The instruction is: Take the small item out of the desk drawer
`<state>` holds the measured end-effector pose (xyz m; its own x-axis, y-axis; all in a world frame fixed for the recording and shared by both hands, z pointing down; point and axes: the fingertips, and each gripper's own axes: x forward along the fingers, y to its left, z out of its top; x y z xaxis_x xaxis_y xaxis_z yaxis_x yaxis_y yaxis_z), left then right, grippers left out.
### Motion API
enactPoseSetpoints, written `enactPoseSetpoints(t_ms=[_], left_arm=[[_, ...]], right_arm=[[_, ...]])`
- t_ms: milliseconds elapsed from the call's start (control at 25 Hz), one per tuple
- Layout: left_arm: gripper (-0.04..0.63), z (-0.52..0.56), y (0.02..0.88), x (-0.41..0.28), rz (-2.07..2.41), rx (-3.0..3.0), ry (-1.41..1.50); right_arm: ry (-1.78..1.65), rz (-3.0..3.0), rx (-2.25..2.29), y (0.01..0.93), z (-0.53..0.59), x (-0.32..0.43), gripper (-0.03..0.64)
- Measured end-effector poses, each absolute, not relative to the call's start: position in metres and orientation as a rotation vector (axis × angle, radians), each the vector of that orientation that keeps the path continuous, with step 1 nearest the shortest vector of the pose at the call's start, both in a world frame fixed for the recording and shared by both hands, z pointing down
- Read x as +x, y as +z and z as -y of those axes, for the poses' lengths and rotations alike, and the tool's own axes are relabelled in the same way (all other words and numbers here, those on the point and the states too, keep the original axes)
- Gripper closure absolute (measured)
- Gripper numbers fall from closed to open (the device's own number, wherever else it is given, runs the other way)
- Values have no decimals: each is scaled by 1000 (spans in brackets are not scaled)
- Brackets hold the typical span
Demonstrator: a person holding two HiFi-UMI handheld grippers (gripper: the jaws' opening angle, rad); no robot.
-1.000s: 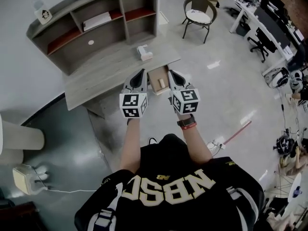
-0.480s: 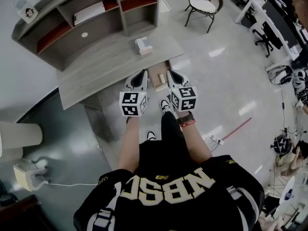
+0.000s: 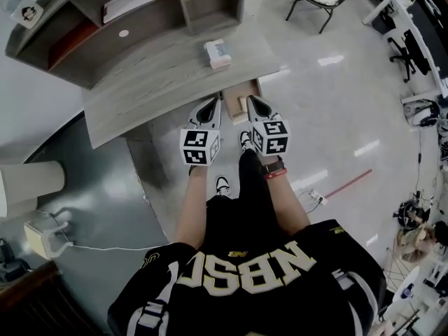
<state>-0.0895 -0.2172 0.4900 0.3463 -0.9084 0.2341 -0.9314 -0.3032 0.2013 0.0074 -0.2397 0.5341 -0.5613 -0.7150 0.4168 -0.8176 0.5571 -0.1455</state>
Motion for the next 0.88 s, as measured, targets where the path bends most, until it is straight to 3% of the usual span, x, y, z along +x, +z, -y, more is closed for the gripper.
enactPoseSetpoints(t_ms=[880], left_arm=[[589, 247, 587, -75, 1537, 2126, 176]], right_arm=[[606, 2290, 1056, 660, 264, 10, 509]])
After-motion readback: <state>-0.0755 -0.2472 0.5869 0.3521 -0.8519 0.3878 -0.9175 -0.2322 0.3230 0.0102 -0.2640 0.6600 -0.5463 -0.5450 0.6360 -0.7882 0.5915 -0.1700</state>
